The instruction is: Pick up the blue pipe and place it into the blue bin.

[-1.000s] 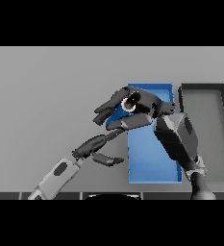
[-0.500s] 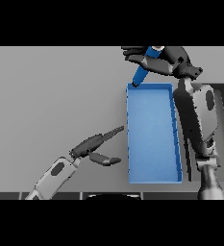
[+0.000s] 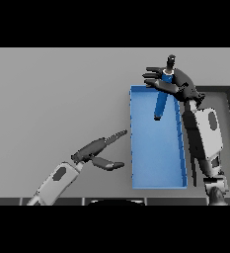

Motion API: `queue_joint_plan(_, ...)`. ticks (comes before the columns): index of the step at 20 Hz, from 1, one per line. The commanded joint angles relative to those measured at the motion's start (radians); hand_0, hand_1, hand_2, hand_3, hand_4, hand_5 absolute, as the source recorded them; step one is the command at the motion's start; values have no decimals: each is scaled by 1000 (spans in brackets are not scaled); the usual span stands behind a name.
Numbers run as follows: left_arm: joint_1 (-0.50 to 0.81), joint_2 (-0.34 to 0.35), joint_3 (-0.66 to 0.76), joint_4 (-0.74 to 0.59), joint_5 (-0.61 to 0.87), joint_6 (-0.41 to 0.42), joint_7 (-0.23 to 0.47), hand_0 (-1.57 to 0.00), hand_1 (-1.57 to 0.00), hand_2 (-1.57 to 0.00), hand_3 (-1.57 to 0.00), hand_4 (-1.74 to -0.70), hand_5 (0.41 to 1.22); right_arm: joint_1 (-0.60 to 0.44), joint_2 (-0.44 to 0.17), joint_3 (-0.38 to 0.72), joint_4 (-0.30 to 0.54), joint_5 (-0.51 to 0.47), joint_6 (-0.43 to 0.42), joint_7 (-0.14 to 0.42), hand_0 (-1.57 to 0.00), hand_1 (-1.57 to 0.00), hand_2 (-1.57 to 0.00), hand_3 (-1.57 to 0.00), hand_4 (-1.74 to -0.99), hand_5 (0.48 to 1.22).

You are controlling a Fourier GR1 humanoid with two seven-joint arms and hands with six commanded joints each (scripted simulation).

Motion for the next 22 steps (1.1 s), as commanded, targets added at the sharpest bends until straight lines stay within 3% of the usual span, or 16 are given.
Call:
queue_joint_plan(1, -2, -4, -3, 2, -6, 3, -4, 1, 1, 1, 1, -883, 464, 21, -6, 30, 8, 2, -12, 0, -1571, -1571, -1571, -1571, -1741, 1120)
queue_joint_plan(2, 0, 1, -1, 6, -5, 0, -11, 1, 1, 1, 1, -881, 463, 54, -26, 65, 8, -11, -21, 0, -1571, -1571, -1571, -1571, -1741, 1122)
queue_joint_plan(6, 3, -9, -5, 9, -7, 7, 4, 1, 1, 1, 1, -884, 460, 117, -94, 209, 49, -51, -39, 0, -1571, -1571, -1571, -1571, -1591, 1114)
queue_joint_plan(7, -7, -11, -1, 7, -3, 6, 12, 1, 1, 1, 1, -885, 457, 108, -125, 274, 78, -88, -61, 0, -1571, -1571, -1571, -1330, -1599, 1110)
queue_joint_plan(8, -5, -12, -2, 7, -3, 9, 22, 1, 1, 1, 1, -886, 455, 98, -160, 344, 106, -137, -95, 0, -1563, -1459, -1393, -1122, -1547, 1133)
queue_joint_plan(9, -1, -11, 0, 4, -4, 12, 11, 1, 1, 1, 1, -886, 453, 78, -181, 418, 135, -198, -128, 0, -1306, -1167, -1114, -897, -1503, 1150)
queue_joint_plan(11, -2, -11, -5, 18, -13, 9, 1, 1, 1, 1, 1, -885, 453, 43, -238, 570, 156, -333, -184, 0, -836, -746, -712, -574, -1392, 1176)
queue_joint_plan(13, -1, -8, -3, 1, -3, 6, 13, 1, 1, 1, 1, -888, 453, 0, -284, 673, 159, -402, -172, 0, -534, -477, -456, -367, -1285, 1141)
queue_joint_plan(14, -9, -5, 7, 4, 6, 4, 21, 1, 1, 1, 1, -889, 453, -24, -304, 715, 164, -414, -159, 0, -427, -382, -364, -293, -1242, 1081)
queue_joint_plan(17, -6, -9, 2, 13, -1, 4, 8, 1, 1, 1, 1, -895, 453, -34, -319, 780, 160, -312, -133, -18, -218, -195, -186, -150, -1165, 924)
queue_joint_plan(22, 14, -8, -8, 1, -8, 8, -7, 1, 1, 1, 1, -905, 455, -44, -311, 819, 196, -219, -115, -87, -71, -63, -60, -48, -1125, 764)
